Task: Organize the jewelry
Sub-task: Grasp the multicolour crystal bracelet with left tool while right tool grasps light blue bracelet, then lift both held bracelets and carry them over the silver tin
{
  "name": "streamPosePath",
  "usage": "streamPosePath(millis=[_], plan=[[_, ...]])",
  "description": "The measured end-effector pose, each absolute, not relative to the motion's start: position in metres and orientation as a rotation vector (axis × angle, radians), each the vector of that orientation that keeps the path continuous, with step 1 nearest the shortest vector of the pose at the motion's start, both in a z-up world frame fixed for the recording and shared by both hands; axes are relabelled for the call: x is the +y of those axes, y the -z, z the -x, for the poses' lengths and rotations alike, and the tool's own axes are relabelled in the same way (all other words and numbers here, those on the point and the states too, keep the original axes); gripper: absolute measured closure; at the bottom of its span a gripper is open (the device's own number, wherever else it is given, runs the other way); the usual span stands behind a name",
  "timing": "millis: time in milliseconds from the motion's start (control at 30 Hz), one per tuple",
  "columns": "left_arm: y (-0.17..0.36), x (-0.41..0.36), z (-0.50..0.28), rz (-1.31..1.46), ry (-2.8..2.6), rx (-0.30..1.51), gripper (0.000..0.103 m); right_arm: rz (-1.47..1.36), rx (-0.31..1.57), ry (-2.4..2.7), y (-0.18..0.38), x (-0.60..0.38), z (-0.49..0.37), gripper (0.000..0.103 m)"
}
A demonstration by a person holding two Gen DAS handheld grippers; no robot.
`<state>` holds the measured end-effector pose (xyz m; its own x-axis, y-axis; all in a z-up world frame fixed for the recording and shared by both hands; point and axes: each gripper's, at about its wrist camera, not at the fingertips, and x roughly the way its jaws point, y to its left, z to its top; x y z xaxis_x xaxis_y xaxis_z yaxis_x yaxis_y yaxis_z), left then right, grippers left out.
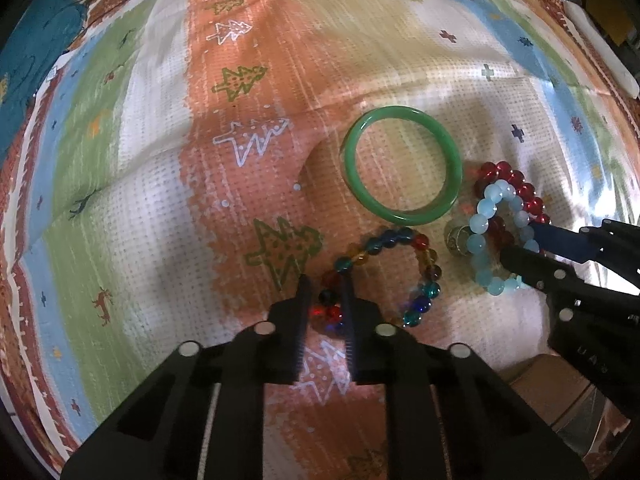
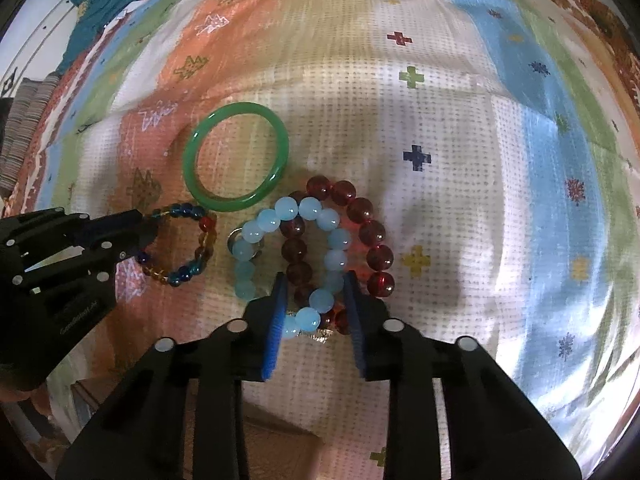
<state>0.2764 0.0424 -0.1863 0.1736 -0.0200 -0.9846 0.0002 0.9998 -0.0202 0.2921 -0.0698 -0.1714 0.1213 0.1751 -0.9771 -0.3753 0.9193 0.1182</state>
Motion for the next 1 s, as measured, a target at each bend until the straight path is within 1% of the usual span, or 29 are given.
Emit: streamPosePath(millis=[67,167,667,1000], plan=[[0.188,0.045,-0.277,0.025,0.016,1.394,0.094,0.161,1.397,-0.414,0.171,-0.072,-0.292,0.085],[0.184,0.047,-0.276,0.018,0.017,1.390,0.094,0.169,1.386,-0.420,0.168,-0.071,-0.291,0.089],[0.151,0.036,-0.261,0.014,0.031,1.340,0.094,0.173,1.324,-0.431,0.147,-0.075,-0.288,0.091],[0.127,0.039,-0.244,0.021,0.044,1.297,0.094,0.221,1.244,-0.429,0.121,-0.075,-0.280,0.090]])
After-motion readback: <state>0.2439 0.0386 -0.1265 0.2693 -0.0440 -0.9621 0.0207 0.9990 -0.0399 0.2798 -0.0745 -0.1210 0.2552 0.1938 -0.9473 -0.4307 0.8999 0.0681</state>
